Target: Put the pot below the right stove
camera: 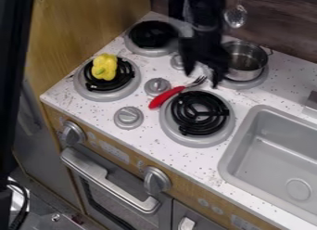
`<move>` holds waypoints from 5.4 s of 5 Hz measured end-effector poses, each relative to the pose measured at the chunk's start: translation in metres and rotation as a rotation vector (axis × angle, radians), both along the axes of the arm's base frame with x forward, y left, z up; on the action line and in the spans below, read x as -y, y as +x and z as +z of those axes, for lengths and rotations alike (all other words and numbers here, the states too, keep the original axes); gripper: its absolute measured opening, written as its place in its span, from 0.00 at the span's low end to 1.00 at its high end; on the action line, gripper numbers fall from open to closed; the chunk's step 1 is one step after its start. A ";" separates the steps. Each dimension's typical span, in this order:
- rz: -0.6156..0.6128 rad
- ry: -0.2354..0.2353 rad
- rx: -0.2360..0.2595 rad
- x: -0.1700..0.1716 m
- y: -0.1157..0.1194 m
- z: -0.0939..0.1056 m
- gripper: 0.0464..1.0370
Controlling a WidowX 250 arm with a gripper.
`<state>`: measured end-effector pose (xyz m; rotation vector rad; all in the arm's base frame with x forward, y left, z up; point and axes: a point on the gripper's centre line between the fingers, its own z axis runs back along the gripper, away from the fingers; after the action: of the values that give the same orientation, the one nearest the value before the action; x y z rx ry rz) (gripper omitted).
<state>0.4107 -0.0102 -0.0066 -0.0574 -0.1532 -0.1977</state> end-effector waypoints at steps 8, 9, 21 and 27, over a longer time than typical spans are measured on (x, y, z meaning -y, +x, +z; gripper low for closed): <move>-0.309 -0.003 0.263 0.061 0.089 -0.017 0.96; -0.284 0.015 0.264 0.052 0.090 -0.017 0.96; -0.131 0.085 0.188 -0.002 0.089 -0.027 0.60; -0.202 0.056 0.273 0.004 0.065 0.051 0.02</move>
<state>0.4753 -0.0142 0.0446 0.0101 -0.4148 -0.4114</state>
